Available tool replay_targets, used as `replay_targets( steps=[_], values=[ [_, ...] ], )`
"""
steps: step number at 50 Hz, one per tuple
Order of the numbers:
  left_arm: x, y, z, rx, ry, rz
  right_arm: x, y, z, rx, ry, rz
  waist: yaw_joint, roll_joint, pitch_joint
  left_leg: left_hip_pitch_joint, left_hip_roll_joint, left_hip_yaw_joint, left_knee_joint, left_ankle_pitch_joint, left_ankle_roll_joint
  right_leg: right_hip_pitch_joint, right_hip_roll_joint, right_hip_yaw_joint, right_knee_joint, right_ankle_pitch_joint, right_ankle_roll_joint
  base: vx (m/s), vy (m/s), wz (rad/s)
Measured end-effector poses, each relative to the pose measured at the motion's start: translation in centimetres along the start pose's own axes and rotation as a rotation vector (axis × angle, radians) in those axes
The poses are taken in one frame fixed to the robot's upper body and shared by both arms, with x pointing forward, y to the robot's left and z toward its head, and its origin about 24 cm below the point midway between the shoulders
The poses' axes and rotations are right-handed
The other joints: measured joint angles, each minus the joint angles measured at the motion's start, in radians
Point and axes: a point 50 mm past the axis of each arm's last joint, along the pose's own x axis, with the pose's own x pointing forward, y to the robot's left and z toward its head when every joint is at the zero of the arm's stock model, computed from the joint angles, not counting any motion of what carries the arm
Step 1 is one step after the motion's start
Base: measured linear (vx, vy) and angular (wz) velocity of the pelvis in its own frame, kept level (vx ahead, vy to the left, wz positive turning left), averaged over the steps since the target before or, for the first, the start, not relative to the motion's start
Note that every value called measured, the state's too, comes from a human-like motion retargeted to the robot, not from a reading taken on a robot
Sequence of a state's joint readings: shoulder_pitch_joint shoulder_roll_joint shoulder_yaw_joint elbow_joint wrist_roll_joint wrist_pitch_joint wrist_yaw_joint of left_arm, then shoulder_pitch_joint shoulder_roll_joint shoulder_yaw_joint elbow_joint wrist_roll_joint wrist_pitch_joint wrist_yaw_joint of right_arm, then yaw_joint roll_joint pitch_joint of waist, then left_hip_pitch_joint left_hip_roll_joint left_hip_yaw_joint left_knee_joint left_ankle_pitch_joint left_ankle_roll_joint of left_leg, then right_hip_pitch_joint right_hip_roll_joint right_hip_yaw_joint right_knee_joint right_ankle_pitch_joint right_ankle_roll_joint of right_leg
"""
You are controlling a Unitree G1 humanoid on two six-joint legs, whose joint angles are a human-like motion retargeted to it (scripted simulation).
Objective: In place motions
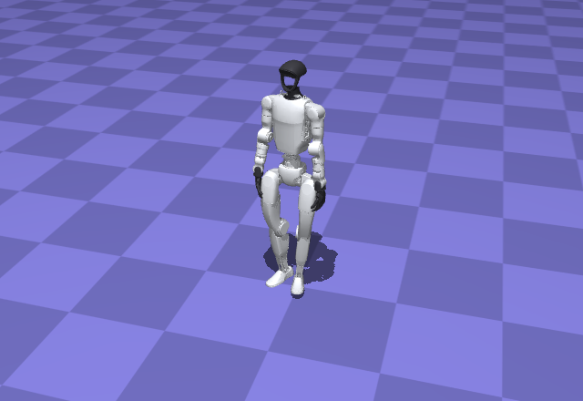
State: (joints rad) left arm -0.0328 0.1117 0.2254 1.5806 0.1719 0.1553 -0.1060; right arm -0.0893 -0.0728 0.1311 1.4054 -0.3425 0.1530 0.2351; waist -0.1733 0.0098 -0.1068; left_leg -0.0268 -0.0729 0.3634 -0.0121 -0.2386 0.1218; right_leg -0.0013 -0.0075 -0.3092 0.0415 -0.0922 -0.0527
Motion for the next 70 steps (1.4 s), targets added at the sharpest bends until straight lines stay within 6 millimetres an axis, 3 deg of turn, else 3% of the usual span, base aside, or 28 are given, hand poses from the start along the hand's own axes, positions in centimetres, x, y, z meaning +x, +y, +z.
replay_targets(
  steps=[5,11,20,26,28,31,33,38,43,45,50,55,60,64,68,70],
  values=[
    [-0.2,-1.6,2.1,-0.002,-0.069,-0.107,0.1,0.1,-2.2,-0.014,0.092,-0.014,-0.015,0.004,0.017,-0.002,0.011,-0.01,0.005,-0.004,-0.006,0.002,0.007,-0.004,-0.001,0.001,-0.004,-0.06,-0.03,0.07],
    [-0.2,-2.6,2.0,-0.054,-0.073,-0.174,-0.2,-0.1,-5.5,0.005,0.205,-0.023,-0.023,0.012,0.022,-0.01,0.021,0.004,-0.002,-0.003,-0.016,-0.008,0.013,-0.003,-0.002,0.004,-0.008,-0.02,-0.02,-0.02],
    [0.1,-0.6,-1.7,-0.066,0.053,-0.072,-0.8,-0.5,-9.3,0.039,0.317,-0.039,-0.033,0.022,0.033,-0.01,0.041,0.008,-0.006,-0.012,-0.03,-0.017,0.033,0.019,0.0,0.008,-0.02,-0.03,-0.05,-0.11],
    [0.1,0.6,-4.6,-0.138,0.125,-0.03,-1.0,0.1,-10.4,0.058,0.357,-0.026,-0.035,0.026,0.038,-0.013,0.063,0.003,0.021,-0.039,-0.039,-0.023,0.052,0.045,0.022,-0.005,-0.03,-0.04,-0.09,-0.13],
    [0.1,1.0,-5.0,-0.165,0.121,-0.029,-0.9,0.2,-10.2,0.065,0.351,-0.022,-0.033,0.021,0.049,-0.024,0.073,-0.002,0.061,-0.044,-0.036,-0.025,0.052,0.054,0.038,-0.015,-0.03,-0.1,-0.06,0.11],
    [0.1,1.6,-4.4,-0.192,0.079,-0.026,-0.8,0.0,-9.4,0.063,0.324,-0.021,-0.063,0.001,0.066,-0.112,0.049,-0.07,0.218,-0.034,0.013,-0.032,0.024,0.025,0.055,-0.025,-0.029,-0.16,-0.04,0.73],
    [0.1,1.8,-3.9,-0.197,0.048,-0.023,-0.7,-0.2,-9.2,0.051,0.312,-0.025,-0.046,-0.014,0.074,-0.177,0.05,0.0,0.258,-0.046,0.024,-0.032,0.004,0.025,0.059,-0.023,-0.029,-0.1,0.03,0.22],
    [0.1,1.6,-1.4,-0.196,-0.042,-0.02,-0.9,-1.6,-8.1,0.036,0.281,-0.067,-0.004,-0.001,0.17,-0.386,-0.001,-0.036,0.092,-0.1,-0.001,0.034,0.011,-0.022,0.059,-0.031,-0.034,-0.16,0.06,0.39],
    [-0.1,1.0,0.7,-0.186,-0.113,-0.059,-1.2,-3.9,-5.9,-0.017,0.23,-0.122,0.1,-0.031,0.262,-0.696,-0.05,-0.115,0.002,-0.066,0.078,0.053,-0.025,-0.022,0.076,-0.018,-0.067,-0.16,0.06,-0.28],
    [0.0,0.6,0.6,-0.197,-0.113,-0.066,-1.4,-4.7,-4.5,-0.054,0.212,-0.148,0.141,-0.047,0.303,-0.787,-0.044,-0.127,-0.034,-0.045,0.094,0.057,-0.037,0.002,0.095,-0.018,-0.083,-0.19,0.05,-0.8],
    [0.4,-0.1,-3.1,-0.235,0.008,-0.091,-1.3,-4.8,-1.1,-0.115,0.104,-0.174,0.201,-0.082,0.373,-0.901,-0.019,-0.141,-0.075,-0.022,0.119,0.067,-0.066,0.073,0.156,-0.027,-0.108,0.02,0.01,-0.72],
    [0.2,-0.6,-6.8,-0.255,0.16,-0.097,-1.0,-3.5,1.8,-0.11,-0.043,-0.115,0.181,-0.09,0.376,-0.828,-0.007,-0.117,-0.075,-0.035,0.098,0.08,-0.062,0.088,0.154,-0.025,-0.107,0.01,0.0,-0.14],
    [0.2,-0.7,-8.4,-0.314,0.187,-0.1,-0.7,-2.3,1.6,-0.111,-0.069,-0.086,0.121,-0.062,0.327,-0.591,0.019,-0.039,-0.028,-0.04,0.034,0.09,-0.024,0.065,0.111,-0.016,-0.093,0.08,-0.01,0.2],
    [0.2,-0.3,-8.8,-0.353,0.186,-0.082,-0.3,-1.6,-1.4,-0.101,0.023,-0.061,0.071,-0.032,0.247,-0.385,0.044,-0.043,0.126,0.025,0.014,0.071,0.002,0.051,0.086,-0.021,-0.078,0.15,0.02,0.32],
    [0.1,0.8,-7.9,-0.341,0.16,-0.042,-0.4,-1.2,-5.8,-0.057,0.178,-0.05,0.025,-0.005,0.157,-0.143,0.031,-0.125,0.229,0.122,0.013,0.025,0.017,0.027,0.075,-0.028,-0.064,0.16,0.03,0.45],
    [0.1,1.3,-7.0,-0.326,0.136,-0.024,-0.7,-1.0,-8.1,-0.027,0.273,-0.047,0.015,-0.006,0.11,-0.033,0.033,-0.057,0.253,-0.088,0.017,-0.004,0.009,0.027,0.079,-0.033,-0.057,0.18,0.05,0.2]
  ],
)
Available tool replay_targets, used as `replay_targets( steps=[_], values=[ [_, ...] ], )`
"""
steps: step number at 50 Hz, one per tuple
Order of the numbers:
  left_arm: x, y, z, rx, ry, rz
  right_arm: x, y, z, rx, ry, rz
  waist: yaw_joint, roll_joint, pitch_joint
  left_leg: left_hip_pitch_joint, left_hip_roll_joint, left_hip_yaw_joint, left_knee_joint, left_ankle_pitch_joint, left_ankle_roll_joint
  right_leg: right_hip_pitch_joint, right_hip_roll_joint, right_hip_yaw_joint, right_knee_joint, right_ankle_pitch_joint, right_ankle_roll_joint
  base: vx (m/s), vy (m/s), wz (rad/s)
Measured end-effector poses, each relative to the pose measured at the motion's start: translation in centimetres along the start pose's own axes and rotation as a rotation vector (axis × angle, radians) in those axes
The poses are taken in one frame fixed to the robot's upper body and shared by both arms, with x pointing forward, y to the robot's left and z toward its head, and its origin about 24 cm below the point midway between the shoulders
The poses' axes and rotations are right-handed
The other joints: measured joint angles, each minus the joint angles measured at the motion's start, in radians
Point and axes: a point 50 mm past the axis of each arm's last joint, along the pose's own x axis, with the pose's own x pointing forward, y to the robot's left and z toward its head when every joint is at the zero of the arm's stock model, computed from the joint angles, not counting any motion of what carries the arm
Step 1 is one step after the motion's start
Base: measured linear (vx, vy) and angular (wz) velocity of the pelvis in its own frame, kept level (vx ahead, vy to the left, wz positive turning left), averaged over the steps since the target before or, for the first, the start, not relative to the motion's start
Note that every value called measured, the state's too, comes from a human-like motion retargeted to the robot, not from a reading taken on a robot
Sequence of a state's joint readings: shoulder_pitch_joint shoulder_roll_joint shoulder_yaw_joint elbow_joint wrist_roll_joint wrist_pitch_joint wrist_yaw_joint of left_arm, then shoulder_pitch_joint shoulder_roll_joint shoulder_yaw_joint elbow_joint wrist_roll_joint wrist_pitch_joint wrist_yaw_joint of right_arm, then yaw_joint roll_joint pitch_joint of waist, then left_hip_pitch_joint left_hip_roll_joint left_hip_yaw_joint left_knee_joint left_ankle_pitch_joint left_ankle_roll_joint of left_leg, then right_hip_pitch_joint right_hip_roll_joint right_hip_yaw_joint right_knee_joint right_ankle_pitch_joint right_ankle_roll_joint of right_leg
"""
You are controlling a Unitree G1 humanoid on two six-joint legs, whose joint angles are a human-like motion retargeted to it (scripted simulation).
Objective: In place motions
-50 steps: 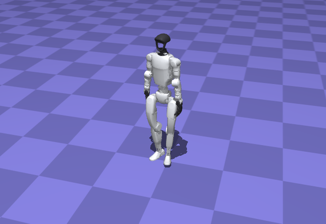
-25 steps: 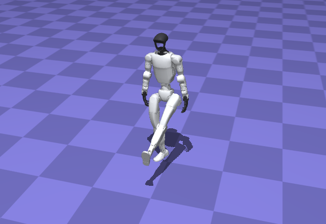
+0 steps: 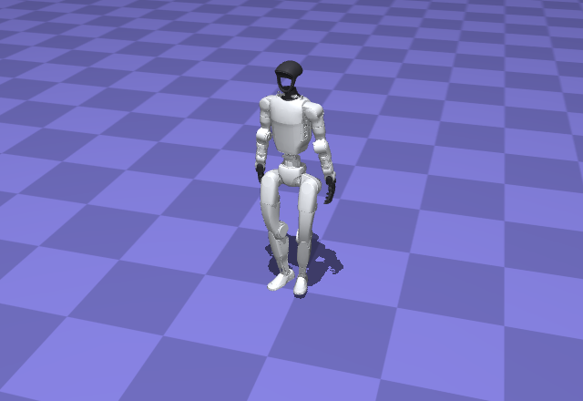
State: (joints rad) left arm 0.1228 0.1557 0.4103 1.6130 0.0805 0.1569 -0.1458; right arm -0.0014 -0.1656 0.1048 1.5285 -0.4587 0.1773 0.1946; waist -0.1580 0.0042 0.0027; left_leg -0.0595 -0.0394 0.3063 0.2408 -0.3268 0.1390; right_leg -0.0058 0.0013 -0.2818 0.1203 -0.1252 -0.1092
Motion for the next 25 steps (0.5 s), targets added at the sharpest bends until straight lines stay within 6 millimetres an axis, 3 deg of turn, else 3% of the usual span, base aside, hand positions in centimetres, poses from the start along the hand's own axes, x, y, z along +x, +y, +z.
replay_targets(
  steps=[2,3,5,10,14,18,25],
  values=[
    [-0.1,0.1,1.0,0.011,-0.033,0.007,0.1,0.3,-2.4,0.028,0.106,0.007,-0.028,0.034,-0.049,0.083,0.047,0.151,-0.099,-0.112,-0.056,-0.031,0.031,-0.01,0.0,-0.006,0.005,0.18,0.02,0.36],
    [-0.2,0.0,1.6,0.013,-0.05,0.004,0.1,0.3,-3.3,0.041,0.151,0.006,-0.047,0.052,-0.071,0.073,0.037,0.143,-0.168,-0.085,-0.037,-0.043,0.042,-0.018,-0.003,-0.008,0.01,0.12,0.02,0.83],
    [-0.6,-0.4,3.5,0.024,-0.103,-0.005,-0.1,0.3,-4.4,0.078,0.207,-0.002,-0.137,0.072,-0.102,0.056,0.029,0.047,-0.238,-0.054,-0.063,-0.063,0.029,-0.091,-0.013,-0.014,0.026,0.01,0.06,1.37],
    [-2.4,-1.6,9.9,0.101,-0.283,-0.014,0.1,0.5,-4.2,0.181,0.161,-0.001,-0.147,0.056,-0.081,0.028,0.007,0.047,-0.264,-0.027,-0.056,-0.06,0.014,-0.118,-0.053,0.014,0.04,-0.06,0.08,0.38],
    [-3.7,-2.7,13.0,0.177,-0.385,-0.025,0.2,1.0,-3.4,0.17,0.124,0.021,-0.085,0.035,-0.085,0.03,-0.009,0.058,-0.259,-0.037,-0.043,-0.06,0.003,-0.114,-0.071,0.041,0.041,0.04,0.08,-0.28],
    [-3.8,-3.3,13.4,0.169,-0.427,-0.04,0.1,0.8,-0.8,0.067,0.057,0.001,-0.071,0.028,-0.084,0.034,-0.013,0.07,-0.26,-0.044,-0.035,-0.067,0.001,-0.094,-0.073,0.054,0.043,0.0,0.08,-0.39],
    [-2.2,-3.0,9.4,0.17,-0.249,-0.05,-1.0,1.0,6.3,-0.072,-0.221,0.019,-0.093,0.026,-0.075,0.041,-0.013,0.087,-0.259,-0.052,-0.023,-0.069,0.001,-0.083,-0.074,0.068,0.051,0.01,0.04,-0.13]
  ],
)
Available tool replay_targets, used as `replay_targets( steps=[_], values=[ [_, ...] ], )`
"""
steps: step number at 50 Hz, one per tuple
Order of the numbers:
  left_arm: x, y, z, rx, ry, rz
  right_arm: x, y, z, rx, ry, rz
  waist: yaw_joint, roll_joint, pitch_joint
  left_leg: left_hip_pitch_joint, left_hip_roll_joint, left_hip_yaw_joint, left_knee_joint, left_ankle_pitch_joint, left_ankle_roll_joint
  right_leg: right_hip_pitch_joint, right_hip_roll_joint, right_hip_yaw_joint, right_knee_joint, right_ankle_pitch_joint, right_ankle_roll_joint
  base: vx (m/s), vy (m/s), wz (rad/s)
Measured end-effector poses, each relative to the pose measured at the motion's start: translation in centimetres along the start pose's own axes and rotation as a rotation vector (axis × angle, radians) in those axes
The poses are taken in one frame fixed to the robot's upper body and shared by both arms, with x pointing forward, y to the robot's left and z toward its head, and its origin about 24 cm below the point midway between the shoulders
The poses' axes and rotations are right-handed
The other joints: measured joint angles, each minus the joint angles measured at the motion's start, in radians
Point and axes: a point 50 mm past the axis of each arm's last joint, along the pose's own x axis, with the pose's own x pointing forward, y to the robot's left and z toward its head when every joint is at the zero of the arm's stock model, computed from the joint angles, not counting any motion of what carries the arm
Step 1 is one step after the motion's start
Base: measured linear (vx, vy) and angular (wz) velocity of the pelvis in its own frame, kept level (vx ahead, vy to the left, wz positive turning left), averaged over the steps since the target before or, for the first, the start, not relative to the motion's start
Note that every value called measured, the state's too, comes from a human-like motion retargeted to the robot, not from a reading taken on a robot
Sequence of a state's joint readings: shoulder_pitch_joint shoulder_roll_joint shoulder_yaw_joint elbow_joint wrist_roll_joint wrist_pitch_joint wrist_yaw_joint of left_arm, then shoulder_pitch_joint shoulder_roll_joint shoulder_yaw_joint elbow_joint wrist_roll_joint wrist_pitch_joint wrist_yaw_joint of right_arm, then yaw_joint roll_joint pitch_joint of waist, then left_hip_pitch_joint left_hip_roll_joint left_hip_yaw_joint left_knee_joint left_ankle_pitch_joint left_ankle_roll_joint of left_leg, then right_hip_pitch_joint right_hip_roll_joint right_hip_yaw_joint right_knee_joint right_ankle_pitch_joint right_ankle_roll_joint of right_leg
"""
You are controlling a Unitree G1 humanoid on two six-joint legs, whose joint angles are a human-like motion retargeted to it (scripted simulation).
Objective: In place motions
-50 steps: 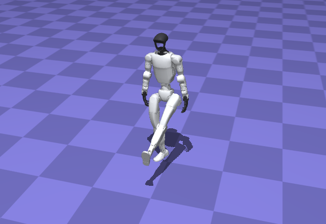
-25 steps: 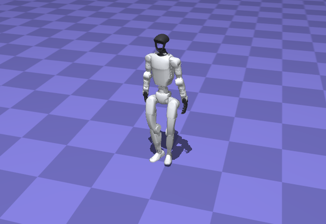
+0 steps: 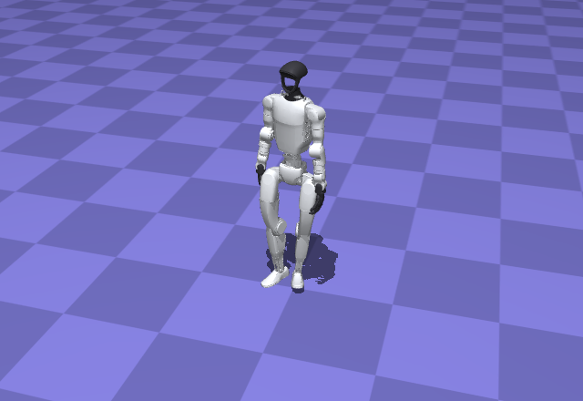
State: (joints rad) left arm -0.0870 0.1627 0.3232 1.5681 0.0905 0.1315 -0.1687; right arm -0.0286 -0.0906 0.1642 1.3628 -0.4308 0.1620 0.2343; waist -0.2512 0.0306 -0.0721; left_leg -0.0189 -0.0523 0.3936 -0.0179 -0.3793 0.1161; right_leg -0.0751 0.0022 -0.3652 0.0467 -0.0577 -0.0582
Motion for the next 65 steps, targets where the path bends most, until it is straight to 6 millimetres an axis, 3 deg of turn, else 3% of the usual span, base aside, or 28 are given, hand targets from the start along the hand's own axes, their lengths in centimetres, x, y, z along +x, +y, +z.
replay_targets(
  steps=[5,10,19,22,25,27,31,35,38,41,45,51,53,58,61,63,65],
  values=[
    [0.1,0.2,-3.5,0.011,0.117,0.002,-0.3,-0.2,3.0,-0.044,-0.109,0.003,0.008,-0.013,0.014,0.008,-0.001,0.008,-0.002,-0.004,0.008,-0.003,0.0,0.012,0.006,0.007,0.007,0.0,0.04,-0.09],
    [0.1,0.9,-5.8,-0.003,0.151,0.005,-0.4,-0.7,3.3,-0.084,-0.11,-0.017,0.015,-0.035,0.033,0.009,-0.007,0.002,-0.003,-0.005,0.017,-0.004,-0.011,0.006,0.006,0.018,0.017,0.0,0.06,0.02],
    [-0.5,2.2,-9.1,-0.159,0.229,0.021,-0.1,-0.8,-1.5,-0.012,0.045,-0.056,0.035,-0.061,0.028,-0.025,-0.015,-0.07,0.054,-0.031,0.042,-0.03,-0.039,-0.03,0.103,-0.017,0.036,0.03,0.08,0.36],
    [-0.8,2.9,-9.9,-0.222,0.239,0.031,-0.2,-1.1,-3.3,-0.003,0.093,-0.071,-0.013,-0.038,0.046,-0.031,0.02,-0.112,0.088,-0.039,0.045,-0.118,-0.029,-0.011,0.211,-0.019,0.006,0.02,0.04,0.64],
    [-1.1,3.5,-10.3,-0.256,0.257,0.055,-0.4,-1.5,-5.1,0.018,0.174,-0.098,-0.062,-0.027,0.076,-0.013,0.046,-0.118,0.1,-0.044,0.043,-0.218,-0.046,-0.027,0.144,-0.077,-0.012,-0.02,0.02,0.11],
    [-1.1,3.8,-9.7,-0.254,0.249,0.066,-0.6,-1.8,-5.7,0.056,0.198,-0.108,-0.067,-0.03,0.108,0.004,0.057,-0.106,0.104,-0.047,0.042,-0.301,-0.041,-0.04,0.098,-0.11,-0.044,-0.1,0.04,-0.38],
    [-1.0,4.4,-6.4,-0.207,0.167,0.06,-0.8,-2.5,-6.5,0.177,0.204,-0.118,-0.11,-0.024,0.219,0.029,0.11,-0.107,0.115,-0.035,0.038,-0.548,-0.069,-0.054,0.083,-0.139,-0.113,-0.16,0.03,0.09],
    [-1.1,4.6,-0.8,-0.118,0.043,0.066,-0.8,-2.1,-6.8,0.286,0.182,-0.111,-0.196,0.002,0.318,0.011,0.162,-0.177,0.123,-0.014,0.032,-0.803,-0.129,0.0,0.072,-0.127,-0.182,-0.23,0.04,0.88],
    [-1.1,3.5,2.5,-0.038,-0.065,0.051,-0.8,-1.3,-8.4,0.312,0.22,-0.08,-0.193,0.041,0.322,-0.031,0.174,-0.214,0.132,-0.005,0.038,-0.955,-0.17,0.049,0.094,-0.119,-0.204,-0.06,0.08,0.43],
    [-1.1,1.9,4.5,0.017,-0.151,0.005,-0.9,-0.6,-9.4,0.264,0.272,-0.057,-0.185,0.07,0.33,-0.048,0.189,-0.23,0.142,-0.003,0.044,-1.011,-0.181,0.098,0.103,-0.1,-0.204,0.0,0.03,0.09],
    [-1.0,0.3,5.3,0.069,-0.177,-0.051,-0.9,-0.3,-9.5,0.154,0.304,-0.044,-0.183,0.071,0.36,-0.012,0.211,-0.214,0.147,-0.007,0.034,-0.898,-0.147,0.084,0.071,-0.087,-0.202,-0.01,0.01,-0.01],
    [-0.1,-0.2,1.7,0.142,-0.09,-0.049,-0.7,0.8,-10.2,0.109,0.306,-0.047,-0.162,0.018,0.313,0.059,0.142,-0.2,0.106,-0.002,0.031,-0.523,-0.138,-0.021,0.079,-0.087,-0.127,0.1,-0.01,-0.07],
    [0.1,0.4,-0.2,0.133,-0.032,-0.04,-0.7,0.3,-9.4,0.091,0.31,-0.043,-0.108,-0.025,0.28,0.076,0.102,-0.156,0.103,-0.016,0.029,-0.399,-0.123,-0.022,0.155,-0.057,-0.089,0.15,-0.11,-1.06],
    [-0.1,0.9,-7.8,-0.031,0.192,-0.038,-0.6,-1.5,-6.5,-0.005,0.252,-0.09,-0.091,-0.023,0.191,0.031,0.099,-0.109,0.101,-0.031,0.019,-0.139,-0.014,0.062,0.338,0.05,0.006,0.04,-0.11,-0.75],
    [-0.9,0.9,-12.3,-0.145,0.349,-0.027,-0.6,-2.5,-4.8,-0.021,0.192,-0.136,-0.109,-0.026,0.121,-0.009,0.071,-0.087,0.086,-0.03,0.014,-0.01,0.022,0.103,0.262,0.044,0.088,-0.02,-0.11,-0.51],
    [-1.5,1.0,-14.5,-0.197,0.416,-0.006,-0.7,-2.9,-3.8,0.004,0.155,-0.157,-0.091,-0.045,0.082,-0.02,0.032,-0.057,0.069,-0.028,0.014,0.057,0.009,0.058,0.143,-0.051,0.073,0.02,-0.13,-0.94],
    [-1.8,1.4,-15.7,-0.223,0.441,0.016,-0.7,-3.0,-3.3,0.048,0.126,-0.161,-0.046,-0.067,0.072,-0.004,0.001,-0.02,0.053,-0.028,0.015,0.098,-0.003,0.053,0.021,-0.05,0.024,0.03,-0.08,-1.27]
  ],
)
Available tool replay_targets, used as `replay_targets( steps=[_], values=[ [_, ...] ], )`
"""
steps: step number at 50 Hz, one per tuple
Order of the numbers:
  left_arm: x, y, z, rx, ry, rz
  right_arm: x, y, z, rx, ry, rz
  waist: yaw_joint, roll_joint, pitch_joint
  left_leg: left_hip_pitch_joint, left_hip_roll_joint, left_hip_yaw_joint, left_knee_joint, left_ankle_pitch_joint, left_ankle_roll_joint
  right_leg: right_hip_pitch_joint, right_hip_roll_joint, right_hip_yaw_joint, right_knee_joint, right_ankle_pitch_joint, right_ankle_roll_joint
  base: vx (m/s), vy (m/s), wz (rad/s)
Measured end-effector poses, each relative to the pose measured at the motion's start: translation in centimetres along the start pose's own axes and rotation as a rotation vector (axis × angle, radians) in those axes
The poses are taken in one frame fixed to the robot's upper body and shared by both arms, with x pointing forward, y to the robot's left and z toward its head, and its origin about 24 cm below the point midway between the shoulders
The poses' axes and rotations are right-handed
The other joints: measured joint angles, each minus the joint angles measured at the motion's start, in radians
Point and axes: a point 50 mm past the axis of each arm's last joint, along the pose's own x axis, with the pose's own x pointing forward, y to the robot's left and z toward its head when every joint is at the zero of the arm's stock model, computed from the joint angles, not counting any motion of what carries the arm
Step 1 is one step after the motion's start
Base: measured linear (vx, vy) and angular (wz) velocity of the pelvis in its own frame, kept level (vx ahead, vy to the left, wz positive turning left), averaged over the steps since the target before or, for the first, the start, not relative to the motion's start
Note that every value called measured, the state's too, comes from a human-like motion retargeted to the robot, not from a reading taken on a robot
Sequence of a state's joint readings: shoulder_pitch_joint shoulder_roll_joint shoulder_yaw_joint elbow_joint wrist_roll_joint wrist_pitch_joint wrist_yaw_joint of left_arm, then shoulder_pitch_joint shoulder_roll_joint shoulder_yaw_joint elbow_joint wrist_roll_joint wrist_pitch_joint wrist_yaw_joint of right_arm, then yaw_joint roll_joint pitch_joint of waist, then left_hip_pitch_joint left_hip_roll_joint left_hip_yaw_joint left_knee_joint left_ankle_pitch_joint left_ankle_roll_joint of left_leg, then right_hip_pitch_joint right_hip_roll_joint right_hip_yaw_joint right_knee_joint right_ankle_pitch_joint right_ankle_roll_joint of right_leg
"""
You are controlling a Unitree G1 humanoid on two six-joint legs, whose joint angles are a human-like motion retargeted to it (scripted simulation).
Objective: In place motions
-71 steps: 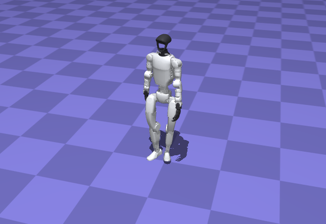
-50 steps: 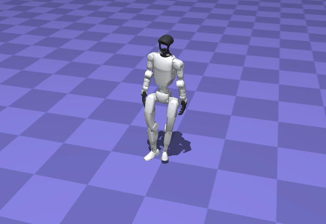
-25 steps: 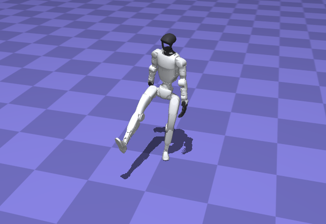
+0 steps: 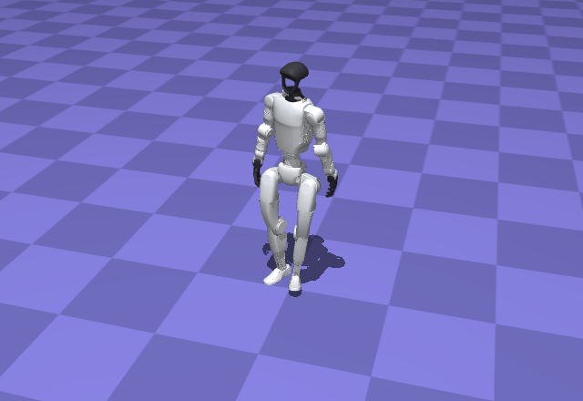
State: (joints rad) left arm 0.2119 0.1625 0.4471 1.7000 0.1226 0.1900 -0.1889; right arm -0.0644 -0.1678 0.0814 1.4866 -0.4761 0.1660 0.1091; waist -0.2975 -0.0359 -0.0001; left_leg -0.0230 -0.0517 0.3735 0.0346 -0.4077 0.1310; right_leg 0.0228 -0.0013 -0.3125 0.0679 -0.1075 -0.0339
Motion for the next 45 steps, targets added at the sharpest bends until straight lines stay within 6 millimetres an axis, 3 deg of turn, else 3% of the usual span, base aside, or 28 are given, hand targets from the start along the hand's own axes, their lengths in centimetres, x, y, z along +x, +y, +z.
replay_targets(
  steps=[3,10,17,21,27,38,45],
  values=[
    [-0.3,0.3,0.9,-0.012,-0.031,0.001,-0.1,-0.1,0.7,0.063,-0.023,0.032,0.08,-0.011,-0.001,-0.002,-0.006,0.067,-0.005,-0.006,-0.006,-0.003,-0.017,0.056,-0.05,0.042,0.024,-0.11,-0.1,-1.1],
    [-1.4,-2.3,6.8,-0.008,-0.239,-0.045,-0.3,-1.1,1.4,0.059,-0.046,0.019,0.061,0.022,0.019,-0.015,0.008,0.065,-0.015,0.02,-0.014,-0.021,-0.002,0.027,-0.03,0.028,-0.003,-0.1,-0.06,0.18],
    [-3.8,-4.7,12.7,0.173,-0.428,-0.06,0.2,1.2,-1.2,0.092,0.024,0.076,0.062,0.036,-0.013,-0.028,0.002,0.019,-0.026,0.039,-0.021,-0.01,-0.004,-0.034,-0.03,0.005,-0.006,0.01,-0.05,0.46],
    [-4.7,-5.8,14.3,0.217,-0.489,-0.088,0.2,2.7,-2.5,0.079,0.088,0.141,0.072,0.037,-0.023,-0.026,0.002,0.014,-0.027,0.042,-0.027,0.001,-0.002,-0.049,-0.035,-0.002,-0.009,0.01,-0.02,0.11],
    [-4.3,-6.1,13.6,0.219,-0.455,-0.084,0.2,3.5,-2.8,0.011,0.1,0.161,0.07,0.046,-0.042,-0.024,0.002,-0.001,-0.026,0.041,-0.03,0.01,0.003,-0.062,-0.038,-0.011,-0.014,0.01,-0.01,0.08],
    [-1.7,-4.8,8.1,0.155,-0.24,-0.041,0.2,2.5,-0.9,-0.028,0.04,0.13,0.072,0.062,-0.07,-0.012,0.004,0.002,-0.031,0.035,-0.033,0.014,0.008,-0.056,-0.036,-0.015,-0.017,0.0,0.0,0.0],
    [-1.2,-4.0,6.5,0.172,-0.181,-0.004,0.1,1.8,0.0,0.014,0.004,0.118,0.071,0.069,-0.075,-0.015,0.0,-0.007,-0.032,0.038,-0.031,0.01,0.008,-0.047,-0.029,-0.01,-0.017,0.0,0.0,0.0]
  ],
)
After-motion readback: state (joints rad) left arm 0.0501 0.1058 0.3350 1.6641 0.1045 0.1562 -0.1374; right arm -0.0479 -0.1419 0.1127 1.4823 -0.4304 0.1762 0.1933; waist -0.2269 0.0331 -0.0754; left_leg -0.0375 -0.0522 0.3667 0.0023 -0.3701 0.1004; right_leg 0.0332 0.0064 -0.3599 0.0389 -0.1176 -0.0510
